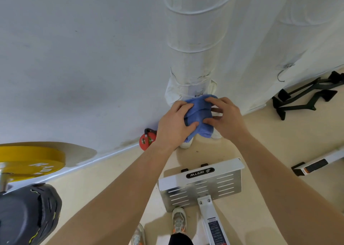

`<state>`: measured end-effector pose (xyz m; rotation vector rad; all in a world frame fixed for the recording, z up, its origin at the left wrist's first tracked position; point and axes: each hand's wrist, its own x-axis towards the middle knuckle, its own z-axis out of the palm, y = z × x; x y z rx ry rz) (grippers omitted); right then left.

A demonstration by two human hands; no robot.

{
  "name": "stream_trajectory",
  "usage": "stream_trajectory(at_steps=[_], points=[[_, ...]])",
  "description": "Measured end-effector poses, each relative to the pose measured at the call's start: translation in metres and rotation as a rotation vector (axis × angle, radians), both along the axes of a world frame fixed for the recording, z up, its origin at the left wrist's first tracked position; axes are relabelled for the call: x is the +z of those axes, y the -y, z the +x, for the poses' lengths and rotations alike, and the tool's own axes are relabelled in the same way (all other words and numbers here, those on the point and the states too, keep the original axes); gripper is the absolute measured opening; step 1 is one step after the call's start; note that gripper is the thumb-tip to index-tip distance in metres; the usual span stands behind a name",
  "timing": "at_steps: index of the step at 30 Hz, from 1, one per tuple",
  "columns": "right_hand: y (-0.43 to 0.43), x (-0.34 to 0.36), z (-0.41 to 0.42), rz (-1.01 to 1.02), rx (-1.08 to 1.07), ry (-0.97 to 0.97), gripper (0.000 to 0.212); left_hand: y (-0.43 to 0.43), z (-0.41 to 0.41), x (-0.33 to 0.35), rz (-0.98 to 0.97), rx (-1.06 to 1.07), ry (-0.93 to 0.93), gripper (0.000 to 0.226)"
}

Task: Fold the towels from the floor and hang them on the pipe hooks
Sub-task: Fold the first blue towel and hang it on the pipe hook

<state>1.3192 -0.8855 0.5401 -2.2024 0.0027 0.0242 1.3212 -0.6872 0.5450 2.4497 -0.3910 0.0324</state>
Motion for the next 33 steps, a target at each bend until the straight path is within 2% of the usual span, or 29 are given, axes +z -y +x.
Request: stream_trajectory(at_steps=[3,9,15,18,22,27,30,33], points=[[-0.012,-0.013,0.004,0.025,-0.089,0.018,0.054,-0.005,0.003,-0.003,0.042,-0.038,0.02,0.053],[-0.02,-0.024,0.007,-0.011,-0.18,0.093,0.042,0.008,0.014,-0.005,0.118,0.049,0.099,0.034],[-0.019,-0.022,-0.006,-0.215,-0.195,0.122,0.049,0.007,0.004,-0.01,0.207,0.091,0.205,0.04],[-0.011,-0.022,-0.017,-0.286,-0.127,0.19,0.056,0.001,0.001,-0.005,0.248,0.075,0.275,0.037],[-0.003,-0.025,-0.015,-0.222,-0.029,0.115,0.06,0.0,0.001,-0.008,0.249,0.037,0.291,0.032],[-0.016,-0.022,0.0,-0.107,-0.133,0.155,0.043,0.006,0.005,-0.018,0.197,0.095,0.337,0.021],[-0.018,-0.022,0.008,-0.222,-0.154,0.151,0.039,0.008,0.013,-0.016,0.318,0.115,0.412,0.02],[-0.016,-0.02,0.007,-0.312,-0.136,0.136,0.04,0.008,0.012,-0.012,0.385,0.116,0.403,0.022]])
